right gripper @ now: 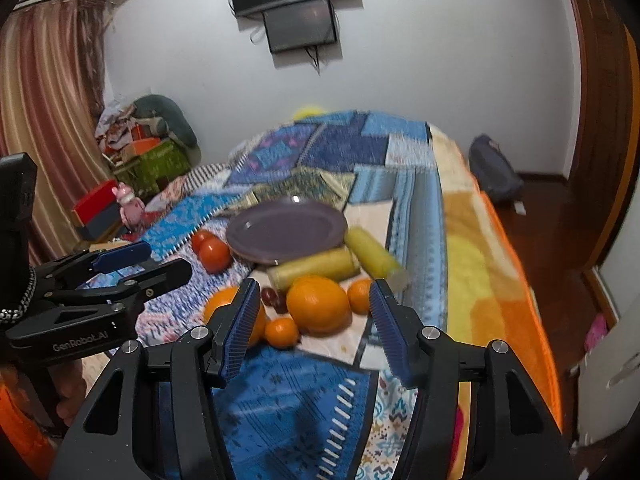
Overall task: Organize fruits
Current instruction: 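Grasp the Dole-sticker orange with the left tool while the right tool grasps the large orange, then carry both oranges onto the purple plate and open both tools to release them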
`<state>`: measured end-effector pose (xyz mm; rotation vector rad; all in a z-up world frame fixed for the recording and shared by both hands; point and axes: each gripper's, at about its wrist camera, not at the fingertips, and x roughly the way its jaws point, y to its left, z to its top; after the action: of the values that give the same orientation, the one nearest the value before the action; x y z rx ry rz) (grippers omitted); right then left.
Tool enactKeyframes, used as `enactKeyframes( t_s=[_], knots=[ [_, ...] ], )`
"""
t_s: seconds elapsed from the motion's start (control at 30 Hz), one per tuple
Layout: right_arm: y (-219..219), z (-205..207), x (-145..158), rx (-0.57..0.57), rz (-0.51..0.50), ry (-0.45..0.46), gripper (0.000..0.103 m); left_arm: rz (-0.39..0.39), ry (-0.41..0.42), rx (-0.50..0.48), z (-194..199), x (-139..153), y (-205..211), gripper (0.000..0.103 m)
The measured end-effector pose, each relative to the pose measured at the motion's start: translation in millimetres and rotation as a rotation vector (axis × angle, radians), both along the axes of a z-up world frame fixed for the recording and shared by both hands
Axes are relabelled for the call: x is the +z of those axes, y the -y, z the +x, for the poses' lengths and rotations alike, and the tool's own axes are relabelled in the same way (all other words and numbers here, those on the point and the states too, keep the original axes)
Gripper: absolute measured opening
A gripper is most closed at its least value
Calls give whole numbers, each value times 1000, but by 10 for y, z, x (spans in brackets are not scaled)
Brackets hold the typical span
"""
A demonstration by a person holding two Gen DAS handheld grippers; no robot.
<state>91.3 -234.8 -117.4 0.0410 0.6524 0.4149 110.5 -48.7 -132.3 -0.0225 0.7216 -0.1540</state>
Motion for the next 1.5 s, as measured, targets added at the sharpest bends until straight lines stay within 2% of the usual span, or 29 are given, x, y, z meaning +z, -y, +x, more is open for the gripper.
enactKeyframes(
  t_s=[0.37, 0.67, 0.8, 0.97, 1.1, 1.3, 1.5],
  knots=[
    [-41, 286, -305, 13, -19, -116, 54, 4, -135, -18, 328, -476, 36, 70],
    [-111, 508, -464, 37, -9, -179, 54, -40, -240, -29, 504, -749, -5, 70],
    [-148, 581, -513, 44, -13, -195, 54, -96, -297, -53, 572, -864, -33, 59],
    [-207, 679, -568, 56, -17, -218, 54, -119, -287, -52, 549, -843, -80, 56],
    [-256, 762, -637, 71, -6, -247, 54, -95, -264, -35, 517, -798, -145, 56],
    [-316, 862, -709, 60, -23, -252, 63, -69, -232, 18, 513, -724, -329, 56],
    [-348, 962, -847, 56, -19, -294, 67, -73, -221, 61, 554, -704, -510, 56]
  ],
)
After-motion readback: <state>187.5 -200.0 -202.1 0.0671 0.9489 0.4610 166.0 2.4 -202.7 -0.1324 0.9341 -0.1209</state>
